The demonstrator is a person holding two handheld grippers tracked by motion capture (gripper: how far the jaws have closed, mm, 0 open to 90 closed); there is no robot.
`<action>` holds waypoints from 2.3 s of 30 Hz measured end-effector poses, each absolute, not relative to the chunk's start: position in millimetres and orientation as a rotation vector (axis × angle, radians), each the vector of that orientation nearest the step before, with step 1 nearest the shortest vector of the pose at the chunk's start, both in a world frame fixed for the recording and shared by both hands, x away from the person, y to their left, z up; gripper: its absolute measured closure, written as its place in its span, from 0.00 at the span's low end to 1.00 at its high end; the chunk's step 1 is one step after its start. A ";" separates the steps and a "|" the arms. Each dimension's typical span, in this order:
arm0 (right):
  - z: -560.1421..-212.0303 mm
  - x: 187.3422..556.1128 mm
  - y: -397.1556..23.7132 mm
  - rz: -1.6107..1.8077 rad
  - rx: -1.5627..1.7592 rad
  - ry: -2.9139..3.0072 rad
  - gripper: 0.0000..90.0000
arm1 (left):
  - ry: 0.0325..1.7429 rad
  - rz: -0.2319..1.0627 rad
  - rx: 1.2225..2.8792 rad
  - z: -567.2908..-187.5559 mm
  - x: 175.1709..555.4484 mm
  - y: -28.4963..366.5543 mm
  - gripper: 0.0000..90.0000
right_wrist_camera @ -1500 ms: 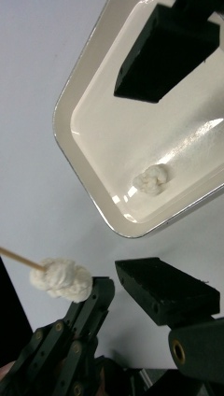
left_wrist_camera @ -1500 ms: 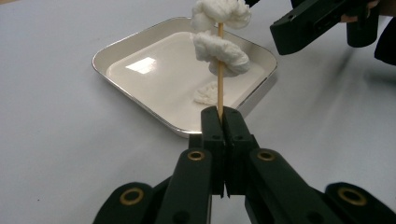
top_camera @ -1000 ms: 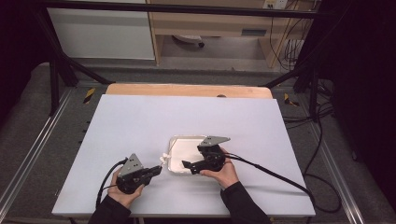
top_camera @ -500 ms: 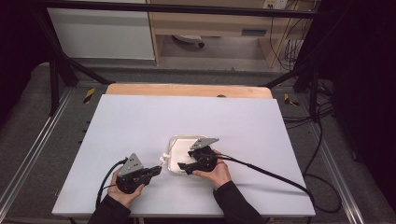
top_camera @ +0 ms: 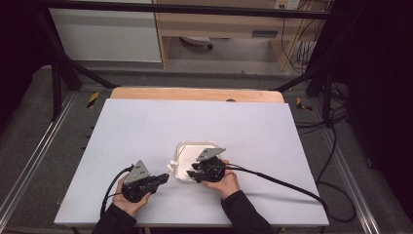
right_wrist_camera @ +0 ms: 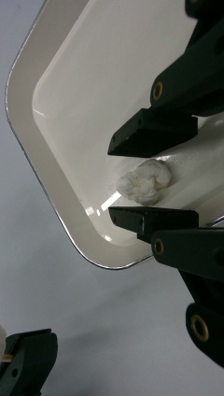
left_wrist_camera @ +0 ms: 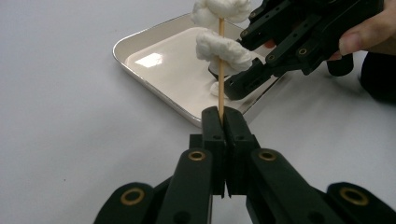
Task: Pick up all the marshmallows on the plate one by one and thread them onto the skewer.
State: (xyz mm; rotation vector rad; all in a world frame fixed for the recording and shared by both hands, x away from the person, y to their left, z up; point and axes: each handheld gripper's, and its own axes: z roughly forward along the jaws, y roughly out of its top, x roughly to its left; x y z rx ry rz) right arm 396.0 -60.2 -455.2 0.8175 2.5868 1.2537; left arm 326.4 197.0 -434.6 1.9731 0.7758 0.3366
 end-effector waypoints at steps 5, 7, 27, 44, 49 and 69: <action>-456.0 394.1 -60.0 1.250 0.790 2.579 0.77 | 0.776 0.337 1.974 -434.5 326.4 197.2 0.99; -455.8 394.0 -60.2 1.246 0.788 2.580 0.78 | 0.776 0.339 1.973 -434.3 326.3 197.3 0.99; -407.2 392.9 -90.6 1.445 0.820 2.469 0.82 | 0.744 0.337 1.970 -433.2 324.0 194.6 0.99; -361.1 391.6 -116.9 1.704 0.843 2.335 0.82 | 0.725 0.327 1.973 -433.2 322.2 191.0 0.99; -357.0 394.0 -118.5 1.751 0.858 2.319 0.82 | 0.719 0.325 1.978 -433.5 322.1 189.7 0.99; -354.4 403.3 -103.6 1.857 0.867 2.346 0.83 | 0.695 0.322 1.986 -433.3 320.7 186.3 0.99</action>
